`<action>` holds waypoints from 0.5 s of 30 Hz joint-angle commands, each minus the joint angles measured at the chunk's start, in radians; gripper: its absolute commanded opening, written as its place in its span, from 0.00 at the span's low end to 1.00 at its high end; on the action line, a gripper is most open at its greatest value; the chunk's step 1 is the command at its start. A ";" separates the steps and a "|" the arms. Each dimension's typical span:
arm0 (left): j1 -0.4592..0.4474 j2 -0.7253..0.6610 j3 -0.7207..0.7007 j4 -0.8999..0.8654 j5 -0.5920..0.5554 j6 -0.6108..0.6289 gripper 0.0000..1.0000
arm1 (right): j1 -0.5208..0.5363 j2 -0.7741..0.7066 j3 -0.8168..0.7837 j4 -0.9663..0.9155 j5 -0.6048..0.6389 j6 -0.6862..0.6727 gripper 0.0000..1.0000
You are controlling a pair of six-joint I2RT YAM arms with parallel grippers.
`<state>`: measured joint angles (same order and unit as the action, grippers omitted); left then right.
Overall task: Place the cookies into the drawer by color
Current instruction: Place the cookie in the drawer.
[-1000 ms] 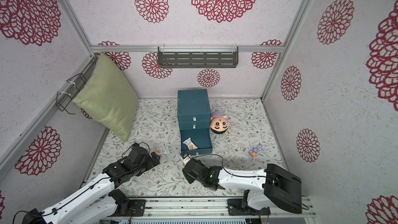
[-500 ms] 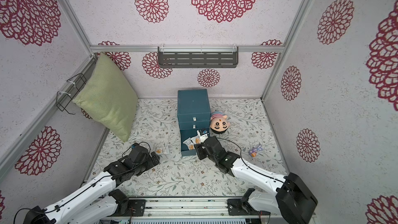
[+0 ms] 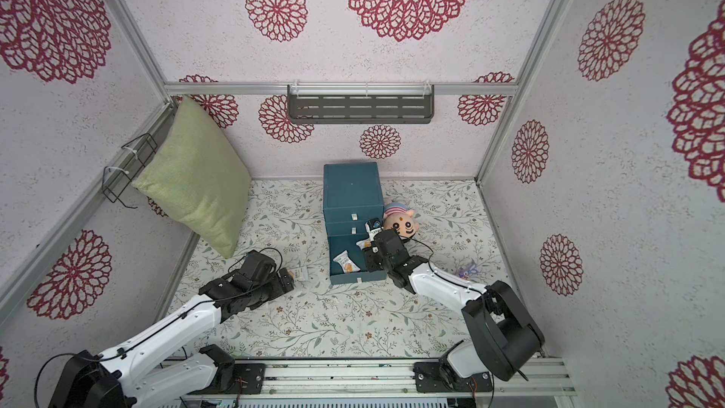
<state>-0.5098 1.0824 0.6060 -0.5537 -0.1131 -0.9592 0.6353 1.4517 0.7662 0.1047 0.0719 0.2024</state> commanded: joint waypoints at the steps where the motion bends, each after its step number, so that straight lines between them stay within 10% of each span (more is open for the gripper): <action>1: 0.039 0.057 0.054 0.029 0.019 0.080 0.97 | -0.009 0.002 0.035 0.019 -0.027 -0.024 0.62; 7: 0.113 0.177 0.127 0.112 0.134 0.140 0.99 | -0.011 -0.062 0.017 -0.009 -0.044 -0.017 0.67; 15: 0.148 0.408 0.325 0.090 0.215 0.212 0.75 | -0.011 -0.237 -0.064 -0.041 -0.101 0.027 0.67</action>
<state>-0.3748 1.4467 0.8772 -0.4713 0.0620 -0.7982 0.6296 1.2739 0.7189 0.0811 0.0097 0.2039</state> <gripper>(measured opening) 0.761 0.666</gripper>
